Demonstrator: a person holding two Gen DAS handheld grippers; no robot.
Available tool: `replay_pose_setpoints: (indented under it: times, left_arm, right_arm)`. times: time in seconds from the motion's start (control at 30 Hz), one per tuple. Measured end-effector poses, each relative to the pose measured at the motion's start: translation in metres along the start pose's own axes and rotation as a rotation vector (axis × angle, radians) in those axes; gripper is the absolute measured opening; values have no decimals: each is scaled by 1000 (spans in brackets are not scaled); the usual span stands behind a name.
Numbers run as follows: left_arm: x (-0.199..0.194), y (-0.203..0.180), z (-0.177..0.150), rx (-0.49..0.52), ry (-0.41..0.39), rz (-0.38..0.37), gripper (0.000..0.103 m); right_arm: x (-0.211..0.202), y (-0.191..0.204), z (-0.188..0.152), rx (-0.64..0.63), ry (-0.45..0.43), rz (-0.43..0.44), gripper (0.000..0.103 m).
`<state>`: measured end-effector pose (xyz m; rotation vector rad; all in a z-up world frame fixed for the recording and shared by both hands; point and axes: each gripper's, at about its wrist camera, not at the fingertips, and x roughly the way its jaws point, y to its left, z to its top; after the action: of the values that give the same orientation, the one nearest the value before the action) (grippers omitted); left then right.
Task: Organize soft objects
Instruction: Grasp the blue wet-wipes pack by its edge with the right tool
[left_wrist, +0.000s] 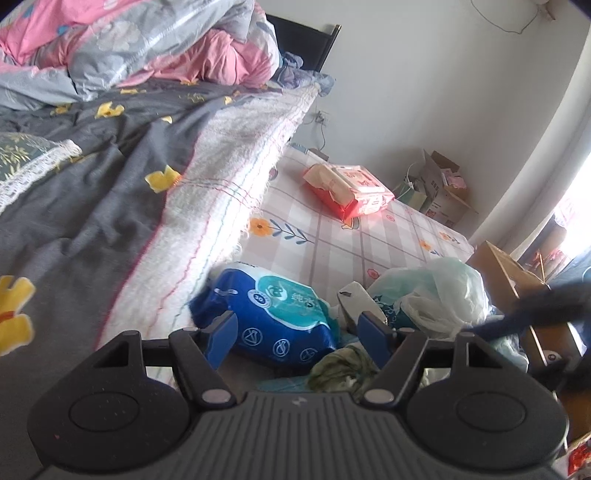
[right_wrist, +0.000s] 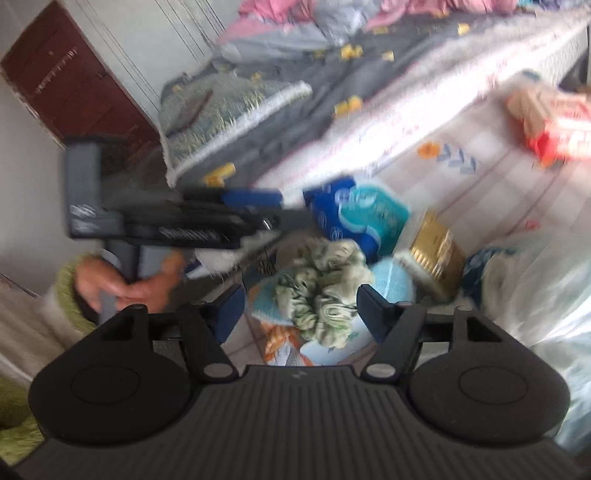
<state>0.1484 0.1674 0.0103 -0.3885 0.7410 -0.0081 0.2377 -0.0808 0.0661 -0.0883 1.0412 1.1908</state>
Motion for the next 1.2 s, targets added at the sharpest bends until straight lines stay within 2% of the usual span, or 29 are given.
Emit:
replay_pose_setpoints:
  times: [0.1, 0.2, 0.3, 0.4, 0.53, 0.67, 0.8, 0.87, 0.93, 1.03, 1.1, 1.2]
  left_arm:
    - [10, 0, 0, -11, 36, 10, 72]
    - [20, 1, -1, -31, 83, 29, 72]
    - [30, 4, -1, -59, 119, 43, 72]
    - [40, 8, 1, -88, 152, 63, 72]
    - [53, 13, 4, -103, 186, 97, 72]
    - [62, 16, 5, -119, 211, 104, 72]
    - [70, 19, 6, -141, 232, 97, 72]
    - [72, 19, 7, -150, 235, 91, 72]
    - [74, 19, 8, -152, 232, 87, 72]
    - [76, 18, 10, -161, 229, 97, 72]
    - [75, 17, 13, -164, 221, 93, 70]
    - [69, 11, 17, -150, 182, 86, 69]
  right_arm:
    - [-16, -21, 25, 23, -74, 4, 69]
    - [-4, -49, 60, 34, -77, -6, 69]
    - [39, -80, 92, 49, 6, 13, 69]
    - [98, -109, 112, 87, 138, 60, 69]
    - [167, -134, 121, 136, 306, 131, 70]
    - [206, -144, 116, 159, 379, 193, 74]
    - [218, -145, 113, 178, 400, 302, 75]
    - [220, -139, 110, 156, 399, 315, 76]
    - [217, -131, 109, 120, 381, 291, 75]
    - [210, -125, 108, 95, 351, 262, 62]
    - [200, -124, 109, 101, 314, 250, 49]
    - [182, -115, 112, 80, 251, 225, 44]
